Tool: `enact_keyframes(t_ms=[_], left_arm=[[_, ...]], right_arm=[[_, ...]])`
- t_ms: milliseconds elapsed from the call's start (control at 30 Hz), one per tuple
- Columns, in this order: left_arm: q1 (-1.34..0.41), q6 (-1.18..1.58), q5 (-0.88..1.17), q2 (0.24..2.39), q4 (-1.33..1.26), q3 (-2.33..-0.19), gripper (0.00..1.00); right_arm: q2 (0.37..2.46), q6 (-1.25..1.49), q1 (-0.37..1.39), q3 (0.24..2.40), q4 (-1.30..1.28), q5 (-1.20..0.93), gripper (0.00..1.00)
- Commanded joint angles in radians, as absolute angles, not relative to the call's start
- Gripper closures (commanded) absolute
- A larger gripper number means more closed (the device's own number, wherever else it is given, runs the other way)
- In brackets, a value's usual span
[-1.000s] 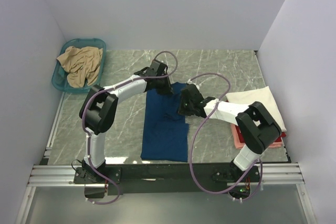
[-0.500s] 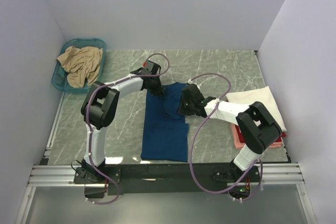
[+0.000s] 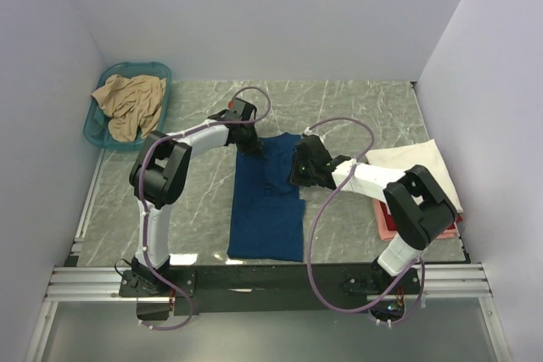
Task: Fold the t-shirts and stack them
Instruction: Fold the tshirt
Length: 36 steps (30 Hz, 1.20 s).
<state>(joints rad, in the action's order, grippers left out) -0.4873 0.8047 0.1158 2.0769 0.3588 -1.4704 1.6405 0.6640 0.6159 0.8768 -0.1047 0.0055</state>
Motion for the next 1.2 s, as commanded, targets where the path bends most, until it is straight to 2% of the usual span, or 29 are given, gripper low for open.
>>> enact_keyframes(t_ms=[0,167,367,767,900,1167], left_arm=[[-0.483,0.77,0.124,2.008,0.337,-1.511,0.84],[-0.472,0.775,0.118,1.908,0.333,-1.47,0.75],[-0.474,0.802,0.138,1.767,0.321,-1.364,0.75],[-0.479,0.951,0.121,1.37,0.232,-0.808,0.68],[-0.479,0.985,0.121,1.235,0.233,-0.648,0.61],[-0.489,1.02,0.158,0.982,0.29,-0.442,0.52]], right_arm=[[1.545,0.635,0.6,0.903,-0.135,0.003,0.73],[1.477,0.62,0.592,0.939,-0.198,0.003,0.72],[1.447,0.623,0.598,0.939,-0.213,-0.057,0.72],[1.627,0.595,0.727,1.054,-0.253,-0.014,0.72],[1.701,0.601,0.741,1.077,-0.247,-0.02,0.72],[1.83,0.589,0.752,1.092,-0.236,-0.063,0.72]])
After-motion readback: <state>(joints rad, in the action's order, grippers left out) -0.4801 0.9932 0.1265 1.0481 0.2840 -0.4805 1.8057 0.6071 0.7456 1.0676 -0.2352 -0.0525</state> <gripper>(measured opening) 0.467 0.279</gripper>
